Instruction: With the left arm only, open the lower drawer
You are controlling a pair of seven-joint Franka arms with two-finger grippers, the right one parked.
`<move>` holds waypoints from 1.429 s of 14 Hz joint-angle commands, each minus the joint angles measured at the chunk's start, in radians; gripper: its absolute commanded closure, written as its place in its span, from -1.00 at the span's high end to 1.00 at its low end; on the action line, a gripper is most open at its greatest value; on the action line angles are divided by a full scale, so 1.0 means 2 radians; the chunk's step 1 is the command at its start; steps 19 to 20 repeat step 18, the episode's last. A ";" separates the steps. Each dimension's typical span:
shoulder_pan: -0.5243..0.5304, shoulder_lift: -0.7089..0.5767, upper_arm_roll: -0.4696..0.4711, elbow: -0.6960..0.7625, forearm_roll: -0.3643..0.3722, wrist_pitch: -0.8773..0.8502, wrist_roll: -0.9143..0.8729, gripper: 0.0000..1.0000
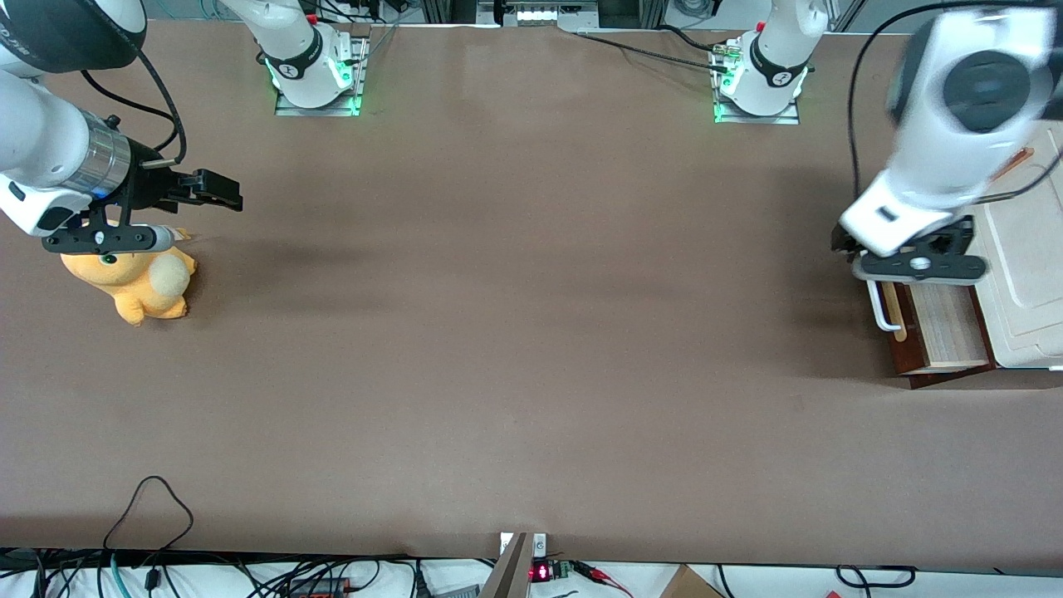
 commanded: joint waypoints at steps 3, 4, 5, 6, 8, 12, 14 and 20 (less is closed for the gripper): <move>0.003 -0.003 0.032 0.073 -0.102 -0.085 0.066 1.00; 0.002 -0.003 0.032 0.083 -0.102 -0.098 0.067 1.00; 0.003 -0.003 0.032 0.085 -0.102 -0.099 0.067 1.00; 0.003 -0.004 0.032 0.085 -0.104 -0.099 0.068 1.00; 0.003 -0.005 0.032 0.086 -0.107 -0.097 0.067 1.00; 0.003 -0.006 0.040 0.086 -0.130 -0.097 0.068 1.00; 0.003 -0.006 0.040 0.087 -0.130 -0.098 0.068 1.00; 0.006 -0.006 0.040 0.088 -0.130 -0.099 0.068 1.00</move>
